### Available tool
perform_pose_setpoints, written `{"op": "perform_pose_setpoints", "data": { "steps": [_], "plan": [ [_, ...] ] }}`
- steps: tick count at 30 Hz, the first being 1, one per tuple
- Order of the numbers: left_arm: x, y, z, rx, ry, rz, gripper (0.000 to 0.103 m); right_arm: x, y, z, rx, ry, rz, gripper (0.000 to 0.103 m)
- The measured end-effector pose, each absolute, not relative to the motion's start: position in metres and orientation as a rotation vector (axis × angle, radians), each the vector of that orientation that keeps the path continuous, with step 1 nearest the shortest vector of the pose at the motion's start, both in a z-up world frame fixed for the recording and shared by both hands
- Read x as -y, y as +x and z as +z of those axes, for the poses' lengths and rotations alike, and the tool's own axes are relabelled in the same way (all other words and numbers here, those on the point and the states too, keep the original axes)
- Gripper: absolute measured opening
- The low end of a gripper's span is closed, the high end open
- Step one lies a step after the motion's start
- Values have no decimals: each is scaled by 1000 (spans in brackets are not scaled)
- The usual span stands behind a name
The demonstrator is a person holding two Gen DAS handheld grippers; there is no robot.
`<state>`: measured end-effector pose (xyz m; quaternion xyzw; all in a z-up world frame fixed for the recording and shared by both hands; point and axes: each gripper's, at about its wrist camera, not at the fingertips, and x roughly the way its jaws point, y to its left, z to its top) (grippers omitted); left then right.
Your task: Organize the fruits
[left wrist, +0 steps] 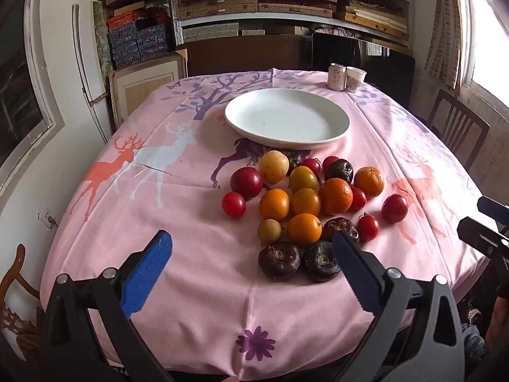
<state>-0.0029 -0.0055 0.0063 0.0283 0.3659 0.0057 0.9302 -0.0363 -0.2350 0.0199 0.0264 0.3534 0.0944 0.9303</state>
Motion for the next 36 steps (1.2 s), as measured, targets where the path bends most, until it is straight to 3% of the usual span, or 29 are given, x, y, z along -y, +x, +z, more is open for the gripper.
{"op": "perform_pose_setpoints", "data": {
  "steps": [36],
  "plan": [
    [-2,3,-13,-810,51,20,99,231,-33,-2,-768,52,208,100]
  ]
}}
